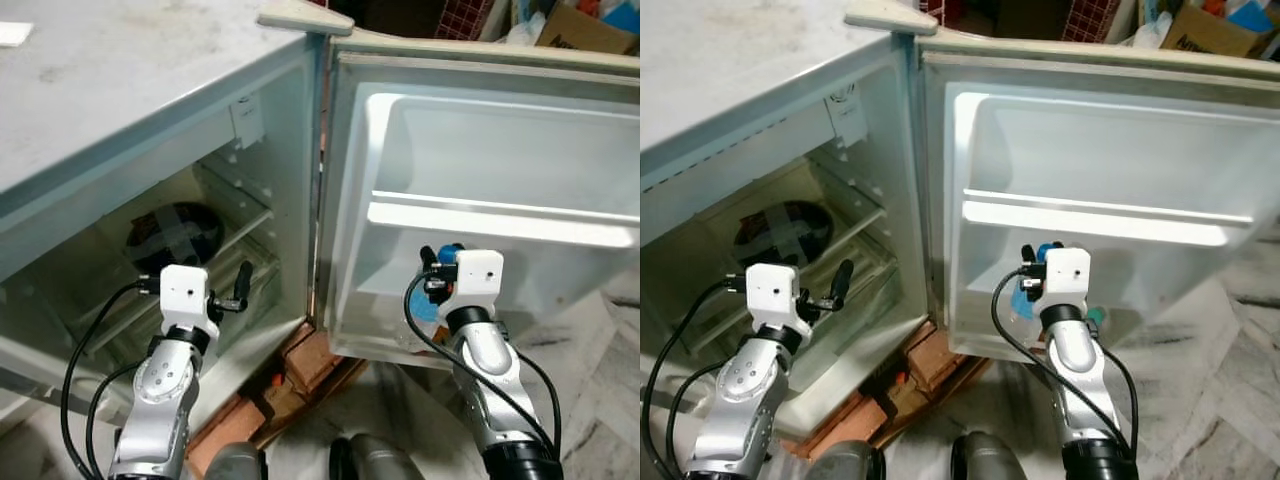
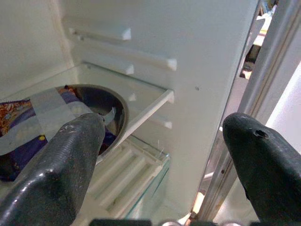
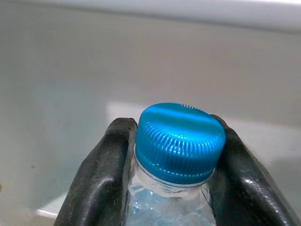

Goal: Restocking fridge

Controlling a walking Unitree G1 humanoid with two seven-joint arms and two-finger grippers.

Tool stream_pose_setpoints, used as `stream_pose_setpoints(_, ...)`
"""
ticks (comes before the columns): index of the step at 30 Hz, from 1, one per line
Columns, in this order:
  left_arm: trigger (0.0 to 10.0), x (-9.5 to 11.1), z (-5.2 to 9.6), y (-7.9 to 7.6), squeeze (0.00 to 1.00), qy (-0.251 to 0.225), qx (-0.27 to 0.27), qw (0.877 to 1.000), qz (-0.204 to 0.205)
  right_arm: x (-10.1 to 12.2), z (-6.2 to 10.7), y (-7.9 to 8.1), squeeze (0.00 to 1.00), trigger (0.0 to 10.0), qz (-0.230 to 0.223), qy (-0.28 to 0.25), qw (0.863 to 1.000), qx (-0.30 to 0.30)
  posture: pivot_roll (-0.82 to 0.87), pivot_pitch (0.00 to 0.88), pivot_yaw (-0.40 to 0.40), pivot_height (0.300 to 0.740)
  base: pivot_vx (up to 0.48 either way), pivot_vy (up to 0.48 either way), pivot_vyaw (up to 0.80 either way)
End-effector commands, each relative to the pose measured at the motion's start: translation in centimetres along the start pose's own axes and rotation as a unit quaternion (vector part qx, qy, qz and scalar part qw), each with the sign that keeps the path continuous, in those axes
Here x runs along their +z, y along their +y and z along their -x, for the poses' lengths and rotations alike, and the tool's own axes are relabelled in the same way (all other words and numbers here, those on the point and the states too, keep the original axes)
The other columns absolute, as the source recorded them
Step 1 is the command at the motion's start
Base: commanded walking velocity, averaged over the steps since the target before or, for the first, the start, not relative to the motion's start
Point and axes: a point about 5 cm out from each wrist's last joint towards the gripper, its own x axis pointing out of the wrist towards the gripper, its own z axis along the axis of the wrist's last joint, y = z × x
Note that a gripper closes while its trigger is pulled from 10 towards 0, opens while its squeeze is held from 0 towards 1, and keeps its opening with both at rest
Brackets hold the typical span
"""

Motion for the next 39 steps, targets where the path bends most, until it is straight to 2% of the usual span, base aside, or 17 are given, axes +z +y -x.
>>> stream_pose_setpoints(1,10.0,0.1,0.1,-0.3,0.00,-0.001,-0.004,1.000,-0.001,0.4,0.1,-0.7,0.00,10.0,0.007,-0.010,1.000,-0.009,0.05,0.108,-0.034,0.740,0.000,-0.469,0.00)
stream_pose_setpoints(7,10.0,-0.1,0.4,0.0,0.00,0.003,0.010,1.000,0.005,0.4,0.3,-0.9,0.00,10.0,0.009,-0.010,1.000,-0.011,0.05,0.110,-0.031,0.740,0.000,-0.054,0.00)
stream_pose_setpoints(14,10.0,-0.4,1.3,1.1,0.00,0.011,0.041,0.999,-0.006,0.5,0.3,-1.1,0.00,10.0,0.007,-0.009,1.000,-0.008,0.05,0.113,-0.034,0.740,0.000,0.000,0.00)
stream_pose_setpoints(19,10.0,-1.1,2.7,2.2,0.00,0.029,0.080,0.996,-0.009,0.2,0.7,-0.4,0.00,10.0,-0.011,-0.004,1.000,0.004,0.06,0.113,-0.027,0.740,0.000,0.000,0.00)
stream_pose_setpoints(23,10.0,-1.3,3.1,2.5,0.00,0.036,0.087,0.995,-0.010,0.2,1.0,0.6,0.00,10.0,-0.022,-0.004,0.999,0.023,0.06,0.112,-0.026,0.740,0.000,0.000,0.00)
stream_pose_setpoints(28,10.0,-1.1,2.7,2.5,0.00,0.033,0.083,0.996,-0.015,0.6,0.9,1.6,0.00,10.0,-0.039,-0.012,0.998,0.055,0.06,0.113,-0.027,0.740,0.000,0.000,0.00)
stream_pose_setpoints(33,10.0,-0.9,2.1,2.3,0.00,0.028,0.074,0.997,-0.023,0.7,0.9,1.9,0.00,10.0,-0.041,-0.013,0.997,0.068,0.06,0.108,-0.029,0.740,0.000,0.000,0.00)
stream_pose_setpoints(39,10.0,-0.7,1.7,2.0,0.00,0.025,0.068,0.997,-0.022,0.6,1.0,1.8,0.00,10.0,-0.043,-0.012,0.997,0.070,0.05,0.111,-0.027,0.702,0.000,0.000,0.00)
